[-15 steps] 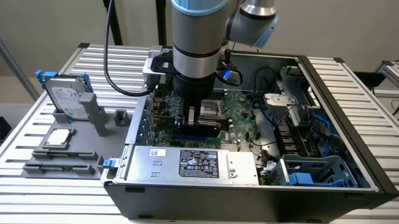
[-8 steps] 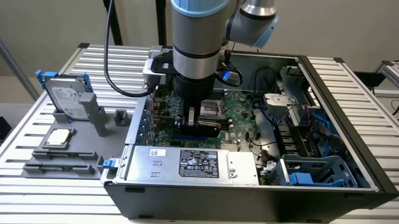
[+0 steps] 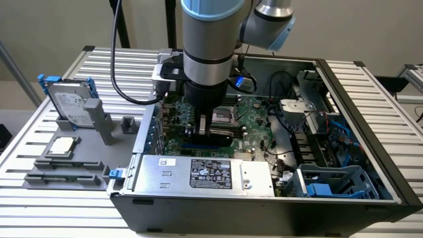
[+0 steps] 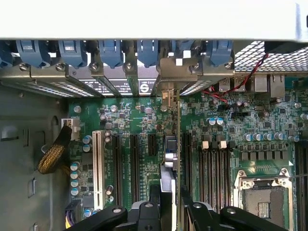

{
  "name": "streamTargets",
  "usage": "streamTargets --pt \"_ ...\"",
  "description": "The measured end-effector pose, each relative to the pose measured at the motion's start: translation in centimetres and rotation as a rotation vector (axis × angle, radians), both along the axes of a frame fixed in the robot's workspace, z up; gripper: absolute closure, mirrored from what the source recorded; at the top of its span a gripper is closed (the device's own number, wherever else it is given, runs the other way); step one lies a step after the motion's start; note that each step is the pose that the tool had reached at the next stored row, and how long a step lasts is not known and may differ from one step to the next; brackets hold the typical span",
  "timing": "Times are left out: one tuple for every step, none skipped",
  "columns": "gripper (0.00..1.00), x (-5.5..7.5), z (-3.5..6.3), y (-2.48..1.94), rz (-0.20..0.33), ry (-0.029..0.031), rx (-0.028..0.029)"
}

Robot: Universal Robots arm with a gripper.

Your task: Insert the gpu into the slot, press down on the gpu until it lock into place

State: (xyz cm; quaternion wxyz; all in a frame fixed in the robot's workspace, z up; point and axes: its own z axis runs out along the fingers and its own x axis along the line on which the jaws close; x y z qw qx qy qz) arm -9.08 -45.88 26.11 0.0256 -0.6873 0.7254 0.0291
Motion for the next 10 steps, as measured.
streamTargets --pt "0.74 0.0 -0.04 0.0 0.0 0.0003 0.0001" --pt "0.74 0.0 -0.08 0.0 0.0 0.0007 0.0" --pt "0.74 0.0 -0.11 0.0 0.0 0.0011 -0.0001" --pt "0.74 0.0 -0.15 0.0 0.0 0.0015 -0.0001" --pt "0.74 0.0 -0.18 0.0 0.0 0.0018 -0.0002" --pt "0.74 0.0 -0.19 0.0 0.001 0.0021 -0.0003" --pt "0.74 0.0 -0.21 0.0 0.002 0.0023 -0.0003" --pt "0.74 0.0 -0.23 0.0 0.003 0.0024 -0.0003" --pt "0.74 0.0 -0.24 0.0 0.005 0.0025 -0.0001" --pt "0.74 0.0 -0.25 0.0 0.007 0.0027 -0.0001"
